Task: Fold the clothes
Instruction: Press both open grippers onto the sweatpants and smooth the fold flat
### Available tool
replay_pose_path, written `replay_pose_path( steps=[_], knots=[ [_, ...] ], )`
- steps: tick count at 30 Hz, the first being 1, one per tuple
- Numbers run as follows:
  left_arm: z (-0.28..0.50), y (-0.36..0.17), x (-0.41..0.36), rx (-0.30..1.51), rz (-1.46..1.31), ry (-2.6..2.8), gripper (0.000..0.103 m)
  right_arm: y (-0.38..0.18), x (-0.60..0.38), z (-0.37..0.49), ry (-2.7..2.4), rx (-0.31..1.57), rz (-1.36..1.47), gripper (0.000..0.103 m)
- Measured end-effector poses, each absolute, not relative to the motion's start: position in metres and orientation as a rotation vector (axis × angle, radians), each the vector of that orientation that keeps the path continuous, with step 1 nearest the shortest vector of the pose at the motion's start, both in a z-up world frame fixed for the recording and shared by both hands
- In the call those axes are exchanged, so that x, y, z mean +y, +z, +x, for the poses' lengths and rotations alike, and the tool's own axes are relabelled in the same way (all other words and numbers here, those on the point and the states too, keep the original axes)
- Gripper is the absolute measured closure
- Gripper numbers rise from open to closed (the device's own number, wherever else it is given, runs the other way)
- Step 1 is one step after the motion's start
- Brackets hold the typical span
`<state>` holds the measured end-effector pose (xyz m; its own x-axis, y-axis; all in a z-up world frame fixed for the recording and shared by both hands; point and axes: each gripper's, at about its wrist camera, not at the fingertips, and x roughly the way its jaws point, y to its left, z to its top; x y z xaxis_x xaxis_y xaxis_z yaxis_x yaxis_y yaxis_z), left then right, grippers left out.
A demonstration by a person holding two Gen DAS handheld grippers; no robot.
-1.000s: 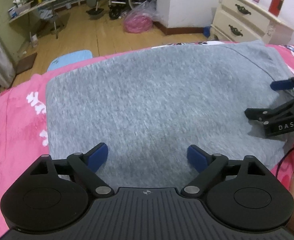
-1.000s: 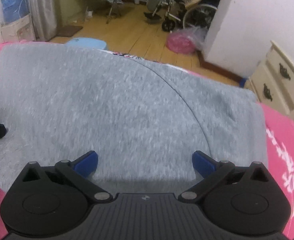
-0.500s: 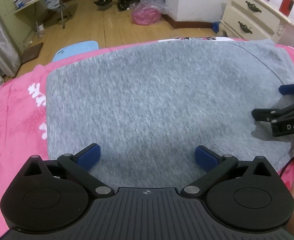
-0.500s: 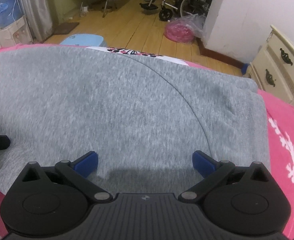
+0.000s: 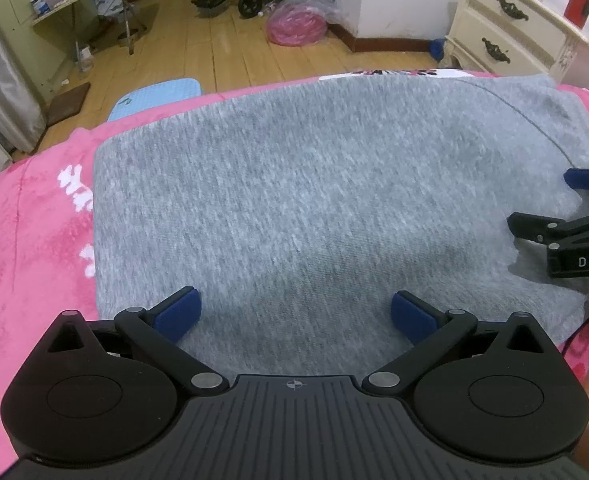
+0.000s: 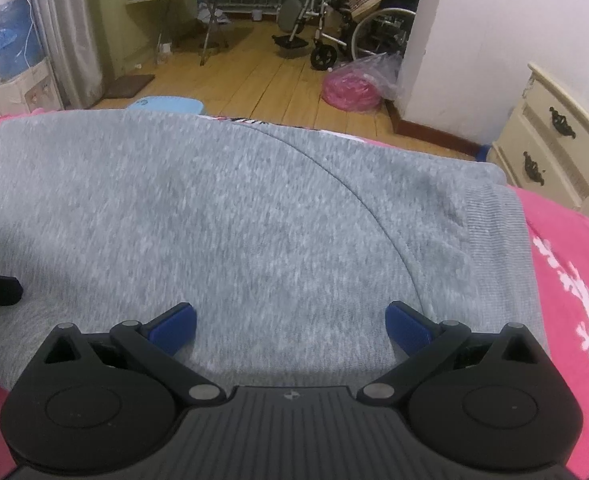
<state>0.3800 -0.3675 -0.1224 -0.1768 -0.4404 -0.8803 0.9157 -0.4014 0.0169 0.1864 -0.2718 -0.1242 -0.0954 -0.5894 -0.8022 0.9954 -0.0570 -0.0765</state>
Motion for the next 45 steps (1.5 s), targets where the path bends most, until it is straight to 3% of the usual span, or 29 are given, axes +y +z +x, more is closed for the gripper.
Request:
replay_pose_path(
  steps=[16,25,37,45],
  knots=[
    [0.378,-0.121,-0.367,0.669,1.062,-1.747,0.0,-0.131,-0.272,0.178,-1.557,0.678,0.715,0.0],
    [0.378,-0.122,-0.367,0.667,1.06,-1.748,0.0,-0.128,-0.287,0.174,-1.549,0.716,0.804,0.0],
    [0.385,-0.121,-0.362,0.623,0.998,-1.788,0.0,-0.138,-0.265,0.185,-1.641,0.631,0.696,0.0],
    [0.393,-0.107,-0.359,0.544,0.857,-1.803,0.001,-0.108,-0.238,0.183,-1.737,0.505,0.514,0.001]
  ],
)
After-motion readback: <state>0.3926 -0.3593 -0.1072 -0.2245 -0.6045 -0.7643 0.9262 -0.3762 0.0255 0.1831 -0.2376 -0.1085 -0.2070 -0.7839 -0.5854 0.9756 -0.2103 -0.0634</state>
